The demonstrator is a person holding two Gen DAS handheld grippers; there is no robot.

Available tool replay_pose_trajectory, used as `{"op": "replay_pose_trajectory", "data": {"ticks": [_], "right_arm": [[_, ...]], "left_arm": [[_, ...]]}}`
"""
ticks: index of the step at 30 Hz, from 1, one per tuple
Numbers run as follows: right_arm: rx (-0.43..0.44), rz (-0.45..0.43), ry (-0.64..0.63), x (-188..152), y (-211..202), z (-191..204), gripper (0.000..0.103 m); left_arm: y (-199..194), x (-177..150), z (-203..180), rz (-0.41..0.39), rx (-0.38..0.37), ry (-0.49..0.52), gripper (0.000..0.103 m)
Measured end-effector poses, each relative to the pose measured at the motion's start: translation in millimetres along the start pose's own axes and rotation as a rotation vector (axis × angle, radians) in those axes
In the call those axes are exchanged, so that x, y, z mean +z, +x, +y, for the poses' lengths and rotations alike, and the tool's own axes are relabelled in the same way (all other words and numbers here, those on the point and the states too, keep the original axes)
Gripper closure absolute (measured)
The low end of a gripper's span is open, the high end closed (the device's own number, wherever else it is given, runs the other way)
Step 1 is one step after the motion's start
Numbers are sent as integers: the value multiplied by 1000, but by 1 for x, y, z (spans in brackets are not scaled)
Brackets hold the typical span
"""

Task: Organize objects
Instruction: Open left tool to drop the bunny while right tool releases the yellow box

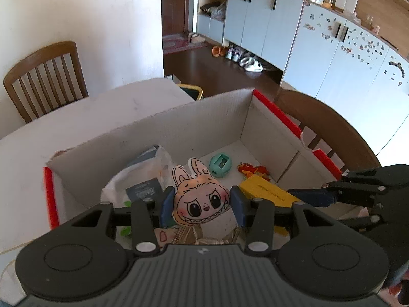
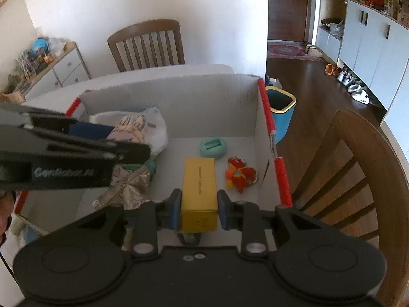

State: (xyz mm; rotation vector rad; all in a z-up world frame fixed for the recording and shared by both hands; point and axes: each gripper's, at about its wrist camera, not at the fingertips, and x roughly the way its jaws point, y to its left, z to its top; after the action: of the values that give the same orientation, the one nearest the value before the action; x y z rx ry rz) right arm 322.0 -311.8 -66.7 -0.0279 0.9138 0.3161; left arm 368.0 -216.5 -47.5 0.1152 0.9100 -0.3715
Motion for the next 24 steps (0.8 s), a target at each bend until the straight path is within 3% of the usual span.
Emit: {"op": "replay_pose_trajectory", "data": {"ticks": [12, 19, 24], "right_arm": [[7, 13, -67, 4, 4, 0, 71], [43, 14, -70, 1, -2, 1, 60], [46, 4, -63, -2, -11, -2, 54]], "left_arm": [[36, -6, 6, 119, -26, -12, 56], [36, -7, 8, 127, -31, -17, 54], [32, -8, 7, 117, -18, -18, 45]]}}
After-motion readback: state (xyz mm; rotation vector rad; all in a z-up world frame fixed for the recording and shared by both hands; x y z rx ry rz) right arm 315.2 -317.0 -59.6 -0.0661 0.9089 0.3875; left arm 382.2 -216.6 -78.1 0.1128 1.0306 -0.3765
